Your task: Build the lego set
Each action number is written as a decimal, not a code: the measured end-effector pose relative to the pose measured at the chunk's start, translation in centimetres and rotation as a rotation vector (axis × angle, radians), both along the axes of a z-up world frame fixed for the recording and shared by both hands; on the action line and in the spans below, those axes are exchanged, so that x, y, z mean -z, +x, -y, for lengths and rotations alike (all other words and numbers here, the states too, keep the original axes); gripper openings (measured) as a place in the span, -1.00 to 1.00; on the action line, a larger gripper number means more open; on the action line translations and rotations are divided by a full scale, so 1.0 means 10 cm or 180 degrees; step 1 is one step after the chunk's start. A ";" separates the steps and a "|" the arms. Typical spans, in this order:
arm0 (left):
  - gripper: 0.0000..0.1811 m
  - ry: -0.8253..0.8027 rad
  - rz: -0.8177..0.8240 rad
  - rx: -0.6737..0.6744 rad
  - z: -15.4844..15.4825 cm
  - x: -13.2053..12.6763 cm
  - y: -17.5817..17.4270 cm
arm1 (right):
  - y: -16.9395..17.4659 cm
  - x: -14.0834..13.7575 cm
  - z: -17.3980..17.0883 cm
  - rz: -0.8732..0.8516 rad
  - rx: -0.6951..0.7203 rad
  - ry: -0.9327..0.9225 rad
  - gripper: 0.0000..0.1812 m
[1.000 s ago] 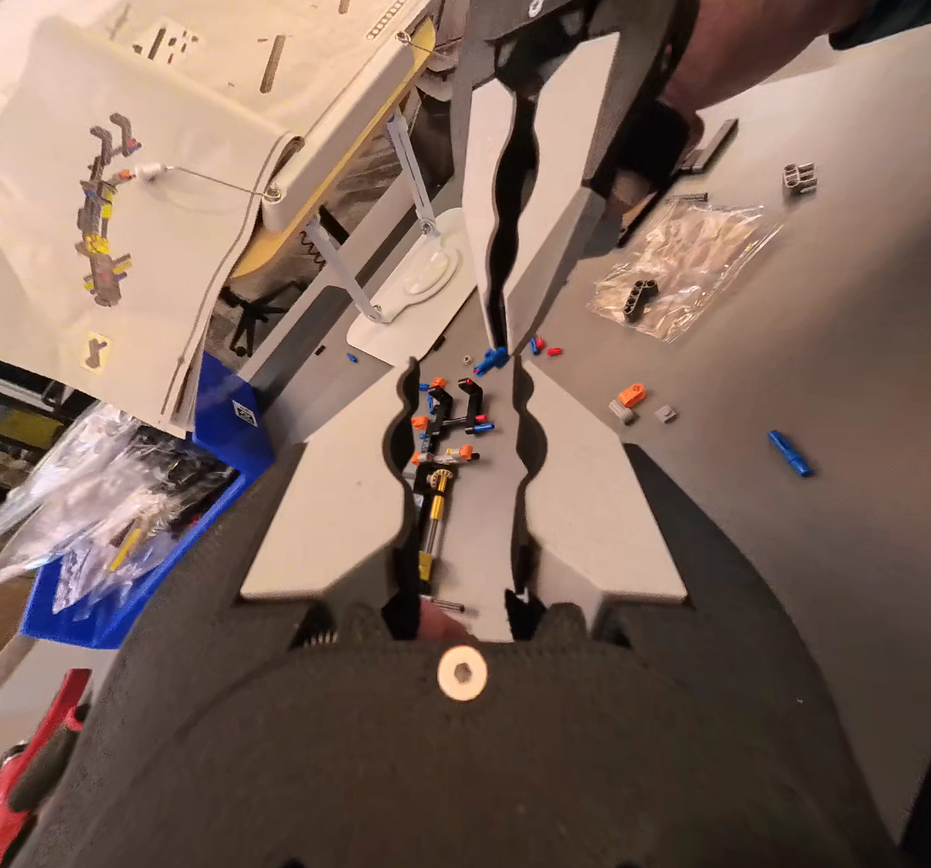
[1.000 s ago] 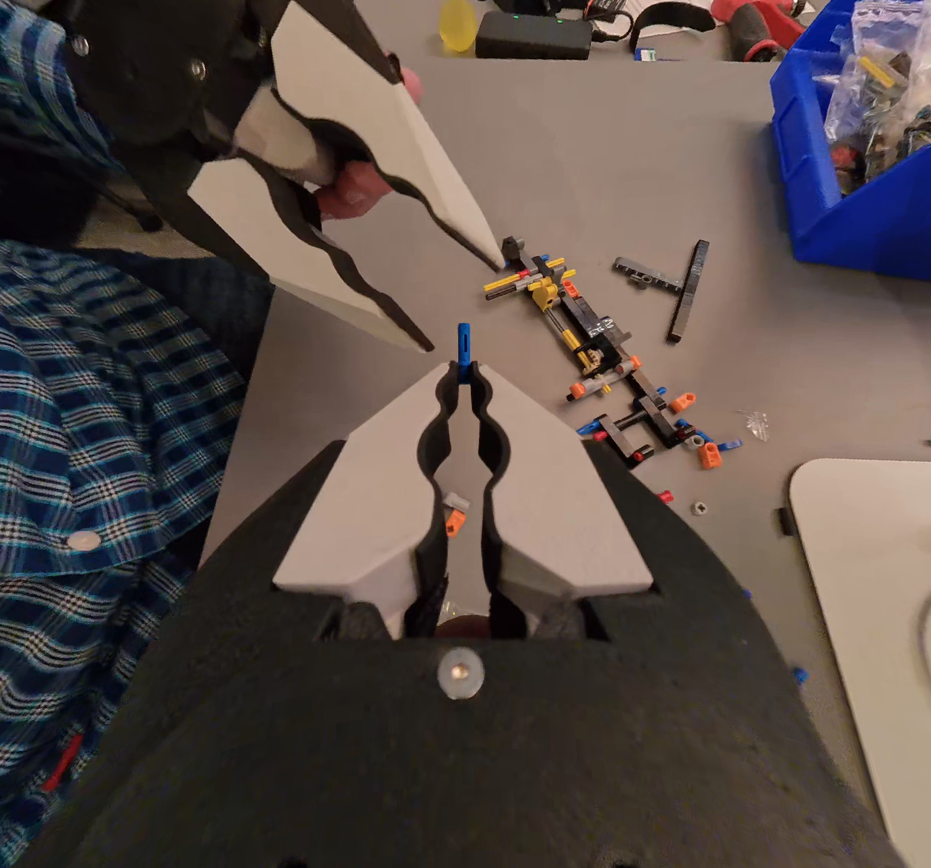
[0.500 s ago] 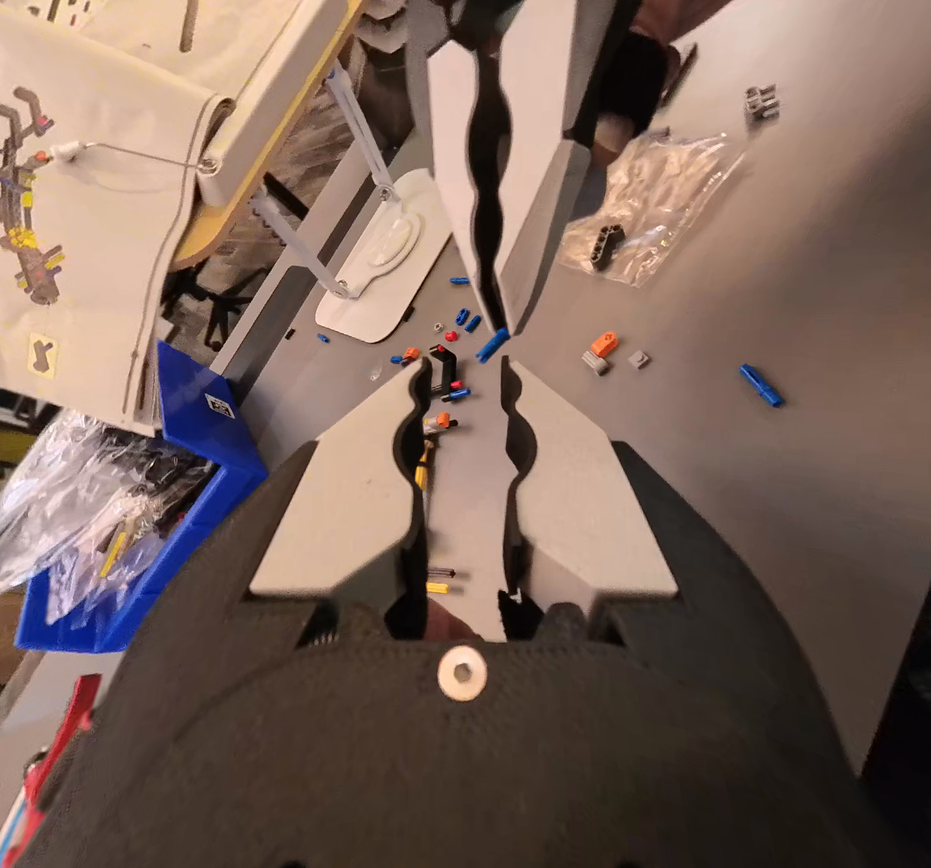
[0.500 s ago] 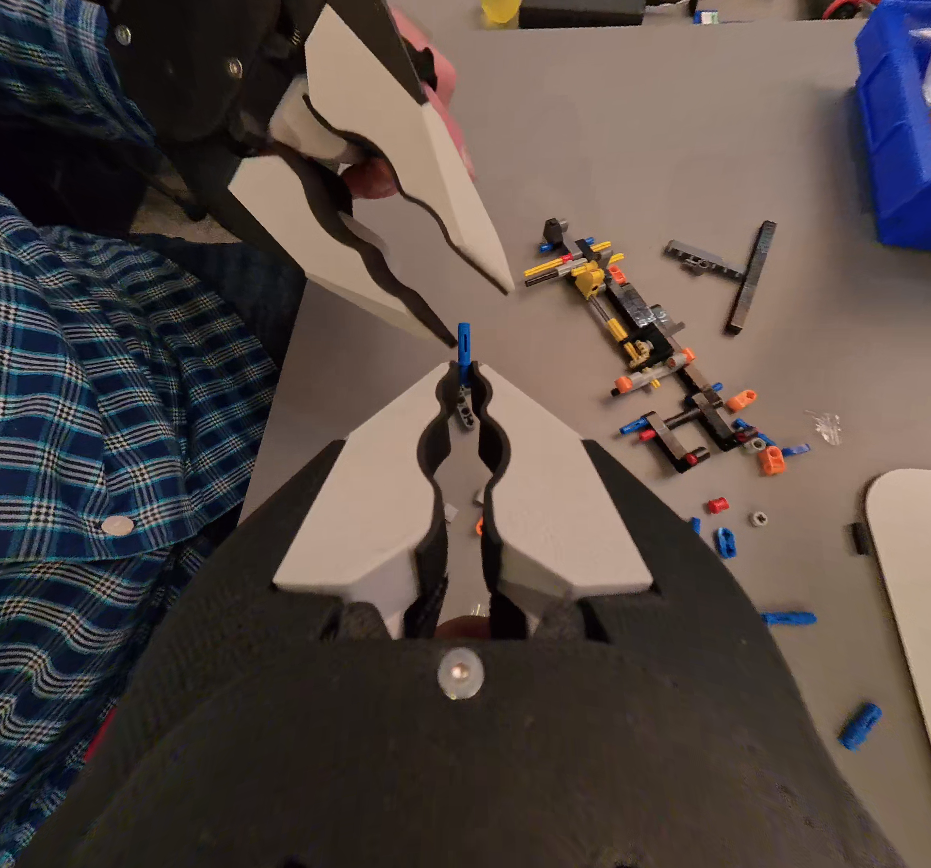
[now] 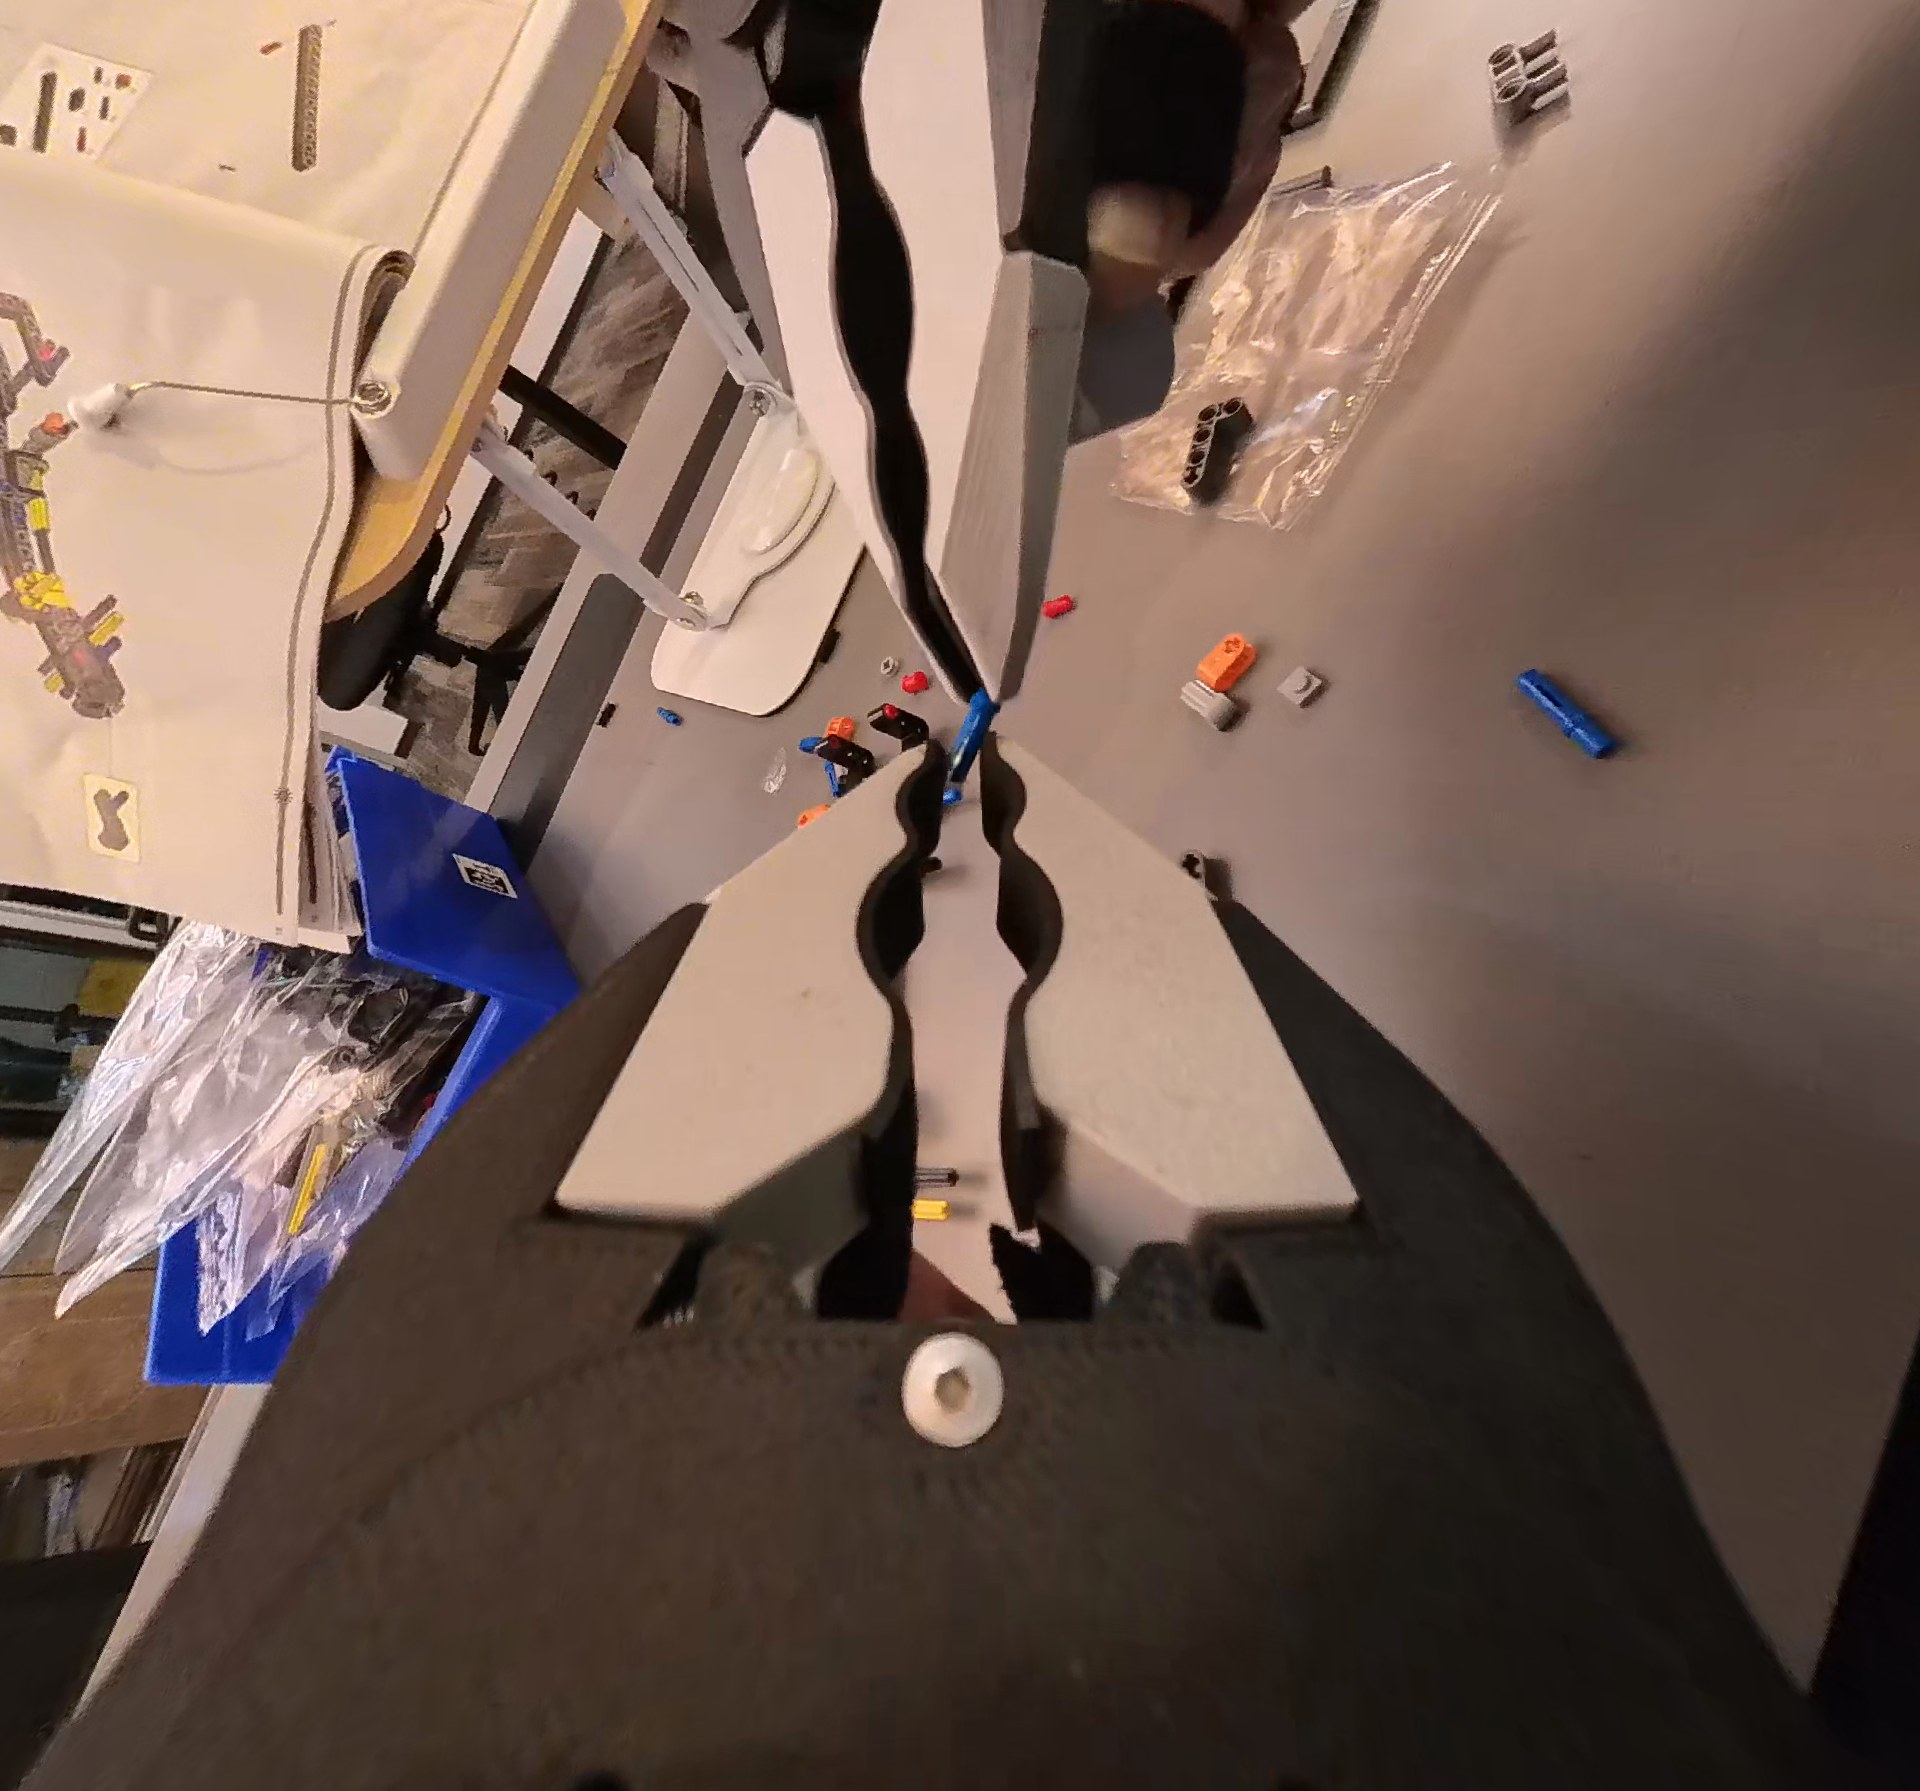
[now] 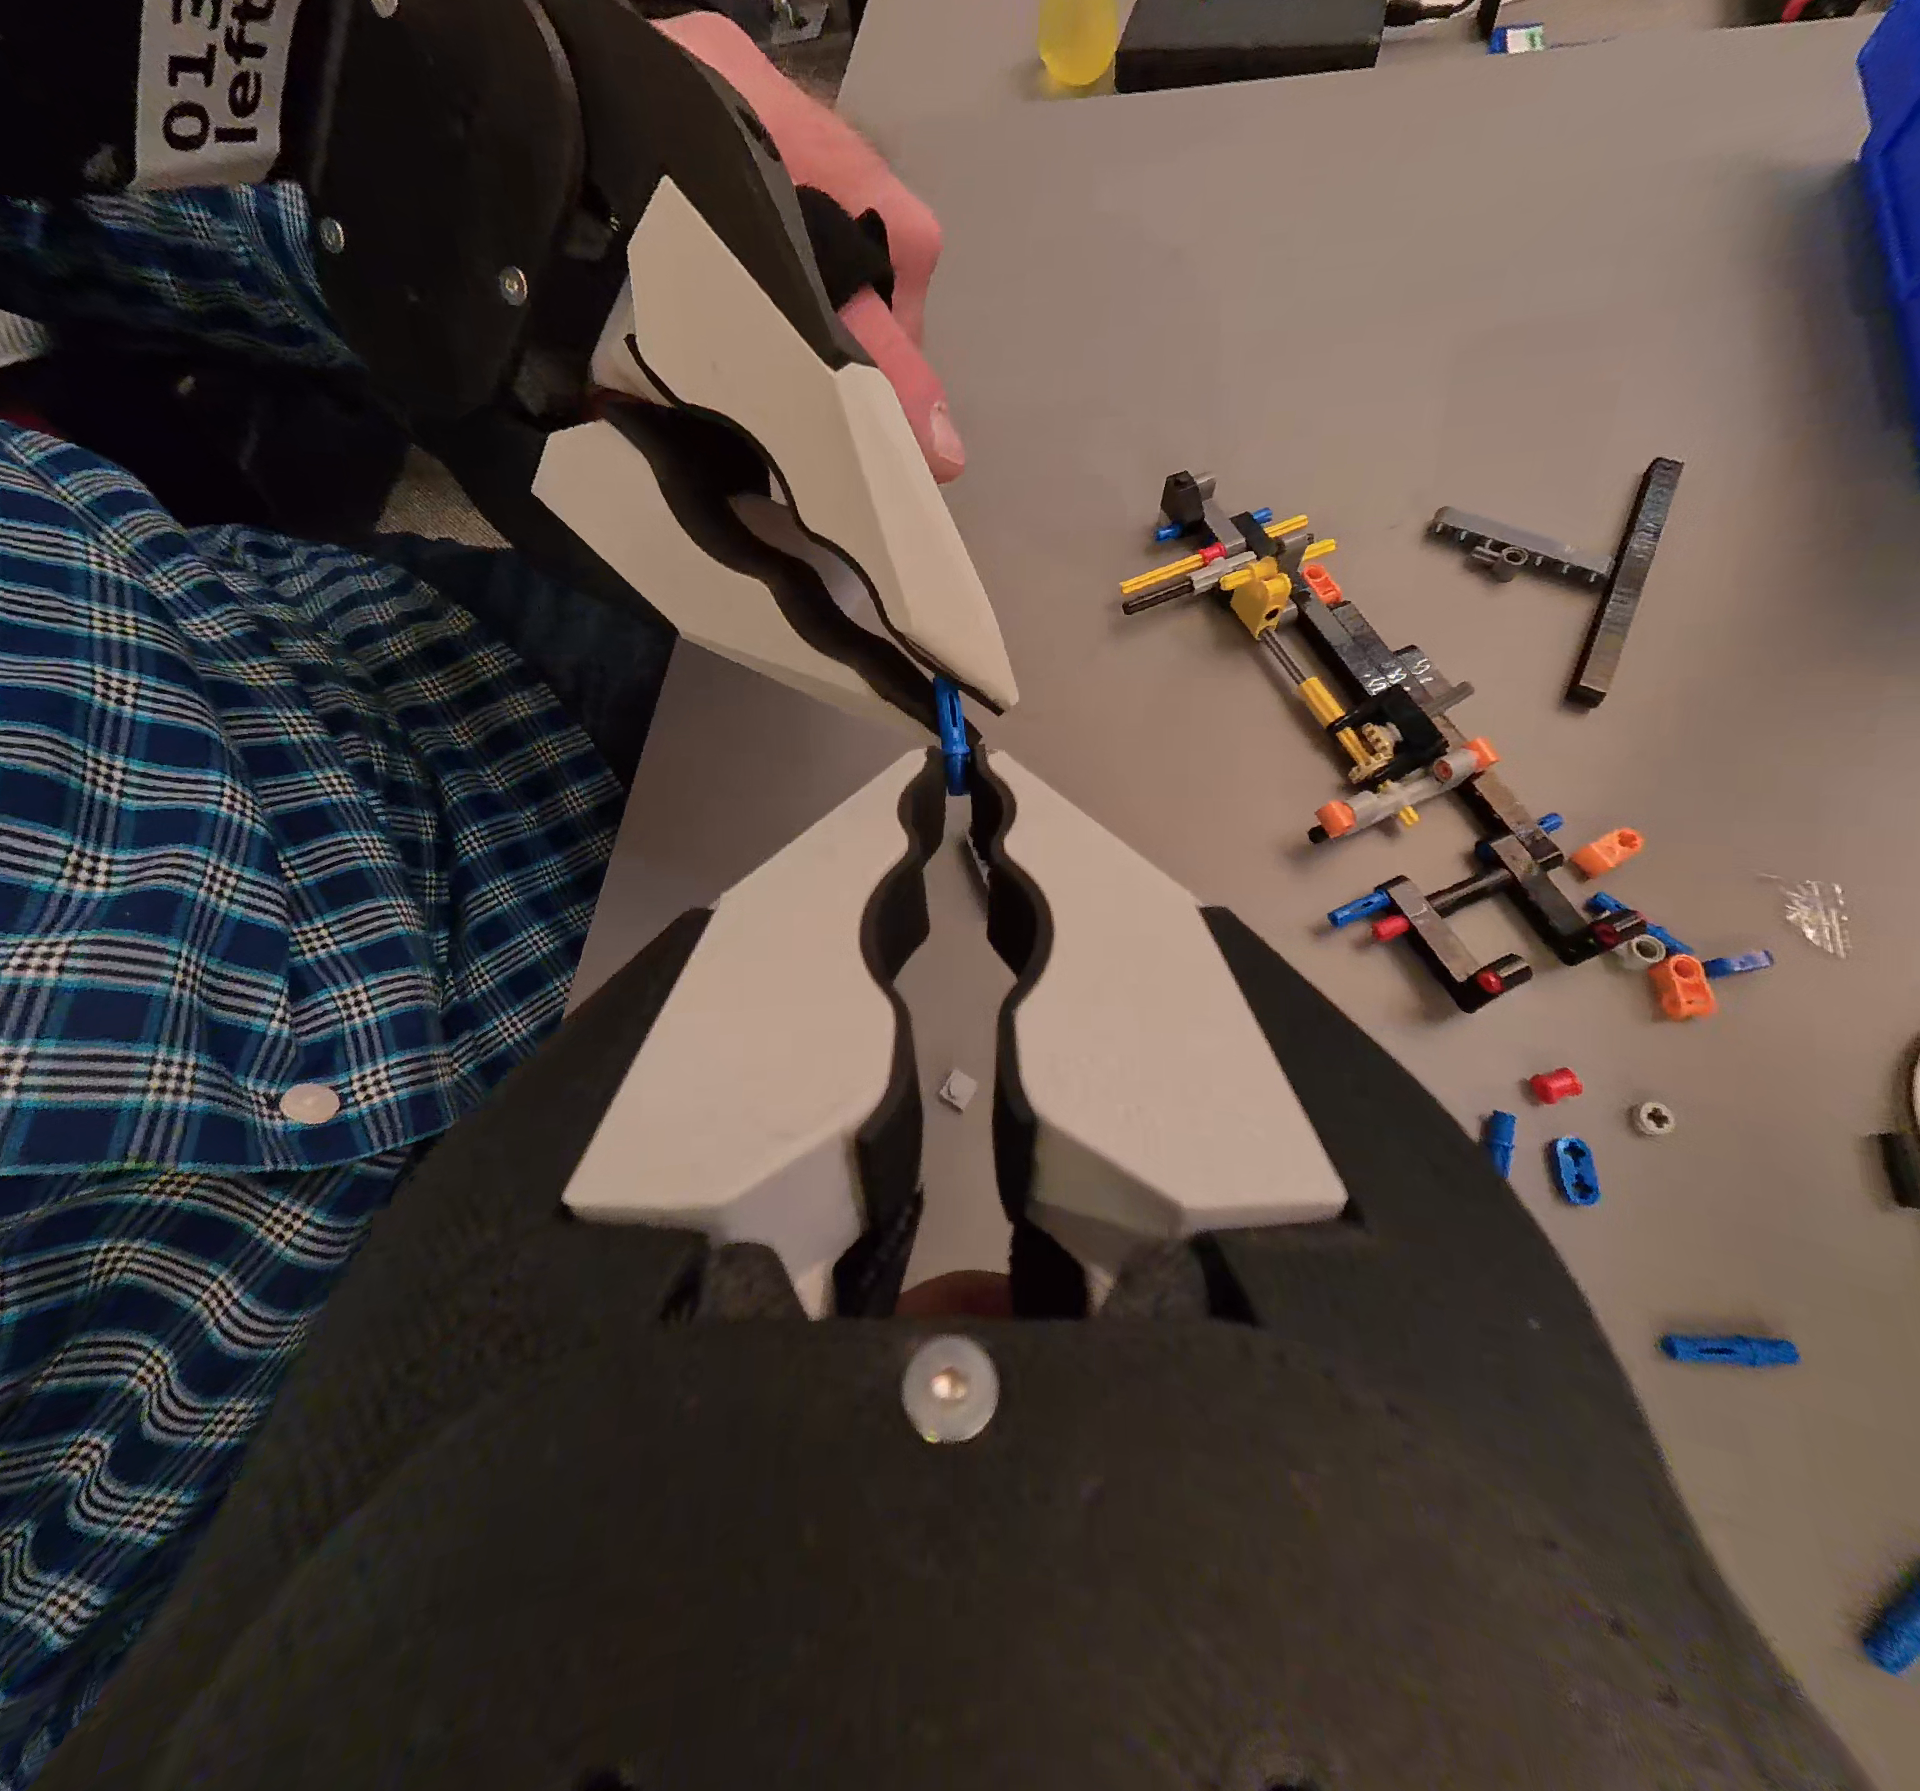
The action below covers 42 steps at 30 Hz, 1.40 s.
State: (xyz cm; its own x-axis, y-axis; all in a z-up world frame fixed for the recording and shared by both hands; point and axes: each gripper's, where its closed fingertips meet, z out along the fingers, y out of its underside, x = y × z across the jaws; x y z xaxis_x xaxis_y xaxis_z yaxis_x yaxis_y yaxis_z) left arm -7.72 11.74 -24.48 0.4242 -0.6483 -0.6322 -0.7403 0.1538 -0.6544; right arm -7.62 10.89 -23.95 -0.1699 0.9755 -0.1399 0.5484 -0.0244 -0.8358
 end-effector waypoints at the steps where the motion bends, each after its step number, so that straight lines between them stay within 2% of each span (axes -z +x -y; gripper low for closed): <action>1: -0.96 0.0014 0.0002 -0.0015 0.00 -0.01 0.00 | 0.00 -0.01 -0.01 -0.0021 0.0011 -0.0024 -0.98; 8: -0.98 -0.0013 0.0290 -0.0133 -0.04 -0.08 -0.03 | -0.05 -0.18 -0.08 -0.0287 0.0117 -0.0258 -1.00; 16: -0.98 -0.0072 0.0481 -0.0213 -0.09 -0.07 -0.03 | -0.05 -0.19 -0.13 -0.0351 0.0209 -0.0212 -1.00; 22: -0.98 -0.0143 0.0666 -0.0289 -0.13 -0.11 -0.08 | 0.01 -0.17 -0.21 -0.0275 0.0315 0.0158 -0.85; 28: -0.98 -0.0230 0.0897 -0.0319 -0.15 -0.15 -0.08 | 0.01 -0.20 -0.20 -0.0377 0.0328 0.0210 -0.85; 35: -0.98 -0.0196 0.0903 -0.0315 -0.14 -0.18 -0.08 | 0.00 -0.26 -0.18 -0.0432 0.0318 0.0478 -0.84; 42: -0.98 -0.0147 0.0927 -0.0221 -0.11 -0.21 -0.03 | -0.05 -0.27 -0.17 -0.0528 0.0316 0.0205 -0.87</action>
State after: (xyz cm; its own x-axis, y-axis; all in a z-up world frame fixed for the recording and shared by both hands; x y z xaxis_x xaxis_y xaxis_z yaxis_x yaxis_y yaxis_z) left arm -8.06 12.87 -22.34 0.6277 -0.6365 -0.4481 -0.5282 0.0745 -0.8459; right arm -8.12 12.55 -21.26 -0.0881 0.9946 -0.0549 0.4006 -0.0151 -0.9161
